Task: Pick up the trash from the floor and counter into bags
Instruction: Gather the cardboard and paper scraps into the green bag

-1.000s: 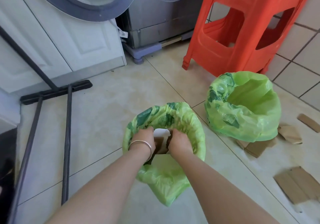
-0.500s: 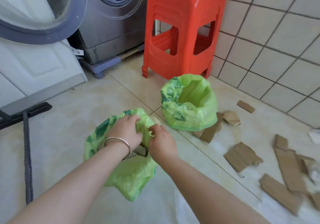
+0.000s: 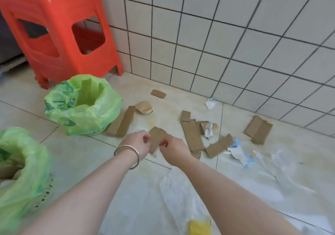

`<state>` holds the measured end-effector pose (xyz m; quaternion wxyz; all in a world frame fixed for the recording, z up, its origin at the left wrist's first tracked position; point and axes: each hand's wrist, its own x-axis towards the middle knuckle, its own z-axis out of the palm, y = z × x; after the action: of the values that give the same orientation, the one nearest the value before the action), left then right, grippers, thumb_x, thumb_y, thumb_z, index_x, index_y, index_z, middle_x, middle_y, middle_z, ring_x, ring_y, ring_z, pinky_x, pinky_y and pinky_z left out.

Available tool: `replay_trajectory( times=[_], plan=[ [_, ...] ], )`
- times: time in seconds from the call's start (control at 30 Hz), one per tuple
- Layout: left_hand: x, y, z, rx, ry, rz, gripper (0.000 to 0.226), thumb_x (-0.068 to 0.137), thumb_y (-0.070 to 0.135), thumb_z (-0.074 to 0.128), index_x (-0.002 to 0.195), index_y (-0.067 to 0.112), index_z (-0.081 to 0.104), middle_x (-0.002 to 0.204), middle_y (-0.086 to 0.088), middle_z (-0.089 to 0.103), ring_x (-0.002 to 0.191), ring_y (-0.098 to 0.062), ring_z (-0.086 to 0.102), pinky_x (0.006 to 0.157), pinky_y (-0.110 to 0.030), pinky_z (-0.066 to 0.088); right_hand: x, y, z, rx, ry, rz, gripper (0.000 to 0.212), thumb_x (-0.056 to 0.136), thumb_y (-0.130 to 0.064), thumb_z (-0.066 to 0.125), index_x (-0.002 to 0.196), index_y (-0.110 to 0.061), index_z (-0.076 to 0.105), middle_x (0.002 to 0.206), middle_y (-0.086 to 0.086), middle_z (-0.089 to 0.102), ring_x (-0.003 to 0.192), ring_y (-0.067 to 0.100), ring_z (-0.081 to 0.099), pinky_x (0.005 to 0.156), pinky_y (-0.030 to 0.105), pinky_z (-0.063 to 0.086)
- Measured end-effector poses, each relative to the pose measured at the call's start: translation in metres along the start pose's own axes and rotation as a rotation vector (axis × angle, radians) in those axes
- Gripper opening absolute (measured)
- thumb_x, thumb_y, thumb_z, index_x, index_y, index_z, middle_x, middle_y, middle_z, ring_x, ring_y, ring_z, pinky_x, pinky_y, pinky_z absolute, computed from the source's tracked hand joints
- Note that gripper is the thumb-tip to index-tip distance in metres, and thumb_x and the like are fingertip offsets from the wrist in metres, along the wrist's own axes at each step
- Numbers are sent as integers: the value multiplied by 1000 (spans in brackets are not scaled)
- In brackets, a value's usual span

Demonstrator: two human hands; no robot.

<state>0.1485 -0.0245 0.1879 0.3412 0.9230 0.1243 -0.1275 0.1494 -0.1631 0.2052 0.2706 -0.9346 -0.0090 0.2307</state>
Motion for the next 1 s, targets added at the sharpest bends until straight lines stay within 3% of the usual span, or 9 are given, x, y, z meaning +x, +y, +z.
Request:
replay_trajectory(
  times=[0.13, 0.27, 0.47, 0.67, 0.8, 1.0],
  plan=[
    [15, 7, 45, 16, -51, -77, 14, 82, 23, 53, 82, 35, 59, 104, 0, 70, 98, -25, 64, 89, -33, 52, 17, 78, -12, -60, -8, 163, 29, 91, -17, 38, 111, -15, 59, 112, 9, 62, 89, 25, 58, 73, 32, 49],
    [35, -14, 70, 63, -76, -151, 21, 84, 21, 51, 97, 28, 66, 109, -3, 68, 99, -27, 63, 89, -32, 51, 41, 125, 0, -153, -55, 260, 30, 90, -12, 36, 110, -21, 56, 113, 5, 59, 99, 23, 58, 77, 30, 46],
    [85, -28, 94, 139, -83, -198, 21, 88, 23, 46, 97, 28, 65, 108, -3, 68, 97, -26, 63, 85, -31, 52, 91, 145, 31, -160, -84, 263, 41, 90, -6, 38, 124, -24, 53, 126, 3, 54, 116, 22, 51, 87, 32, 48],
    [130, -35, 137, 209, -154, -158, 23, 89, 26, 49, 107, 22, 62, 119, -4, 59, 108, -26, 57, 89, -32, 47, 123, 167, 63, -147, -96, 284, 41, 89, -4, 45, 125, -23, 51, 127, 0, 47, 113, 21, 50, 77, 31, 47],
    [153, -51, 156, 283, -77, -164, 37, 86, 30, 55, 122, 21, 52, 135, -8, 40, 126, -27, 37, 96, -39, 43, 142, 177, 73, -178, -42, 281, 47, 87, -2, 47, 129, -22, 46, 131, -2, 44, 122, 20, 41, 82, 31, 45],
    [168, -79, 166, 281, -57, -246, 75, 80, 38, 66, 142, 23, 25, 146, -7, 27, 133, -26, 31, 101, -41, 39, 162, 185, 85, -319, -54, 232, 58, 86, -9, 57, 137, -25, 34, 136, -4, 38, 123, 20, 36, 88, 29, 42]
  ],
)
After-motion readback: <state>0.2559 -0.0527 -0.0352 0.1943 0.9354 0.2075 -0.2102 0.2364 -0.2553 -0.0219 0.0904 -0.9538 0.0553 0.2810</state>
